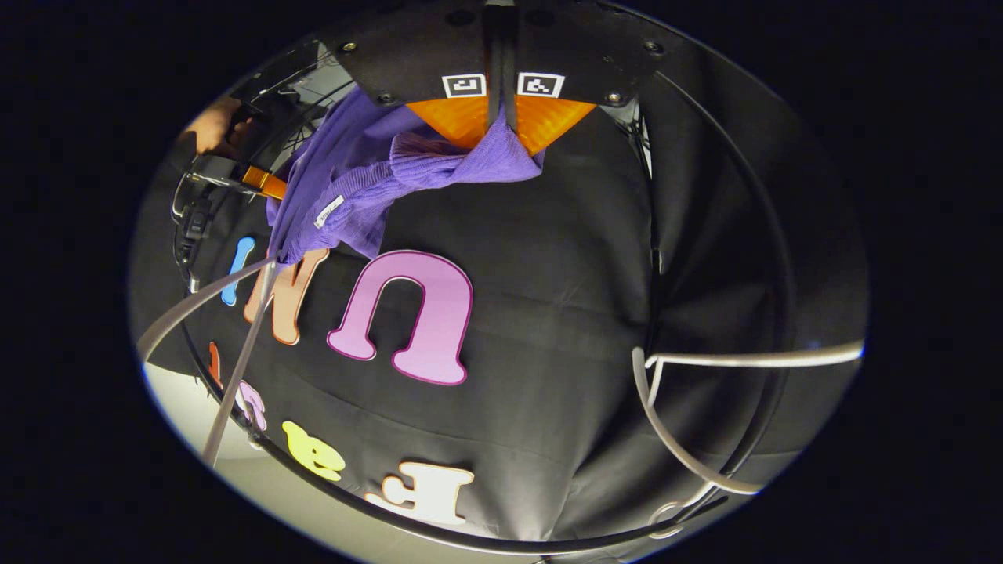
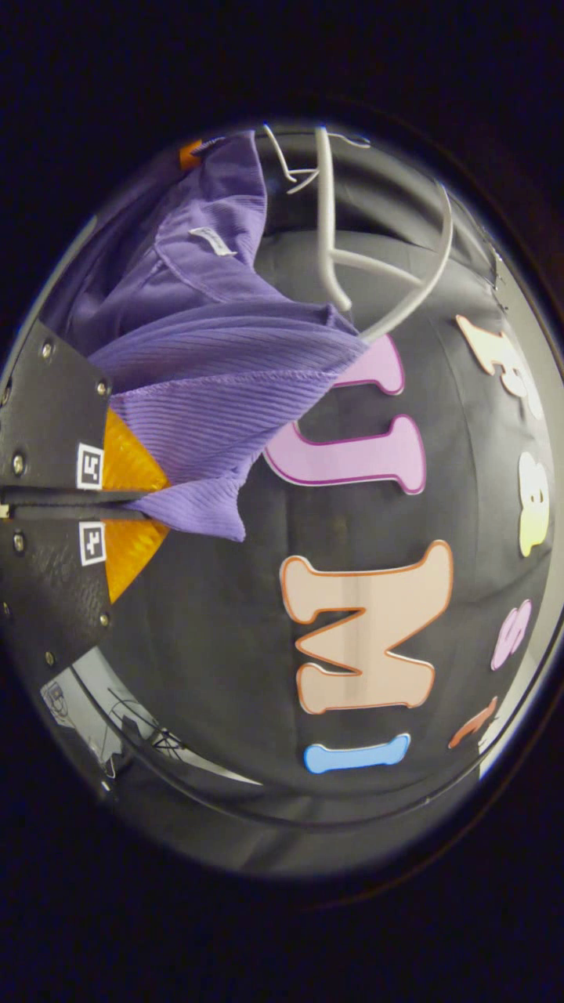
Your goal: Grasp the clothes on the hanger with both hands and then place them into the laundry hamper below.
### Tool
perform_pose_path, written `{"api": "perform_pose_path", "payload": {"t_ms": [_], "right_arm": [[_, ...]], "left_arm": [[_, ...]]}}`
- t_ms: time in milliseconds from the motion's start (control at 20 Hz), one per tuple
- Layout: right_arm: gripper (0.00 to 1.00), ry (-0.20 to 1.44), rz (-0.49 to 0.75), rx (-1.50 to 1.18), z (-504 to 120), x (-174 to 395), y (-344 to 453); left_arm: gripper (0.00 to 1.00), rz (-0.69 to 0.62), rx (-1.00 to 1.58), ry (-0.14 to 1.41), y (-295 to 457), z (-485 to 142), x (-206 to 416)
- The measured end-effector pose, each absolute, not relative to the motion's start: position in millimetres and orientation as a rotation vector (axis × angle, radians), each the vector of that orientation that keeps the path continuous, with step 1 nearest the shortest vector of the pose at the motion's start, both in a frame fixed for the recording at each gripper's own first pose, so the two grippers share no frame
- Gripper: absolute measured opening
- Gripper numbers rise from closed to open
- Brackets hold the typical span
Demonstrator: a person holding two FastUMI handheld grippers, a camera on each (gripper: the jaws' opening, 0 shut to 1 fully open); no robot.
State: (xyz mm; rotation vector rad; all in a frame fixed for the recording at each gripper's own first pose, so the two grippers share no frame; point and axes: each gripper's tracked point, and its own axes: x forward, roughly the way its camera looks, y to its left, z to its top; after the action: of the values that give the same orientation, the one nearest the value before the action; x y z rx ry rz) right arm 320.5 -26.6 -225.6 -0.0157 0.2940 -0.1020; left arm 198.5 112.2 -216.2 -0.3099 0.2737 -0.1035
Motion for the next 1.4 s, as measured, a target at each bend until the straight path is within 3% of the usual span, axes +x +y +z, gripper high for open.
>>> {"api": "perform_pose_path", "payload": {"t_ms": [100,250,500,850,1400], "right_arm": [[0.01,0.391,-0.124,-0.034,-253.5,311.3,-42.8],[0.0,0.428,-0.059,-0.002,-267.5,280.2,-33.2],[0.01,0.438,0.038,-0.026,-266.4,205.3,-9.2],[0.04,0.412,0.134,0.023,-222.2,149.7,9.8],[0.01,0.282,0.203,0.059,-130.0,80.5,38.7]], "left_arm": [[0.0,-0.041,-0.255,0.319,111.0,-243.1,191.5],[0.01,0.003,-0.29,0.386,102.2,-276.4,160.9],[0.02,0.096,-0.295,0.372,112.5,-282.6,115.2],[0.0,0.156,-0.261,0.318,124.7,-247.9,60.7],[0.01,0.088,-0.223,0.244,84.0,-168.4,16.5]]}}
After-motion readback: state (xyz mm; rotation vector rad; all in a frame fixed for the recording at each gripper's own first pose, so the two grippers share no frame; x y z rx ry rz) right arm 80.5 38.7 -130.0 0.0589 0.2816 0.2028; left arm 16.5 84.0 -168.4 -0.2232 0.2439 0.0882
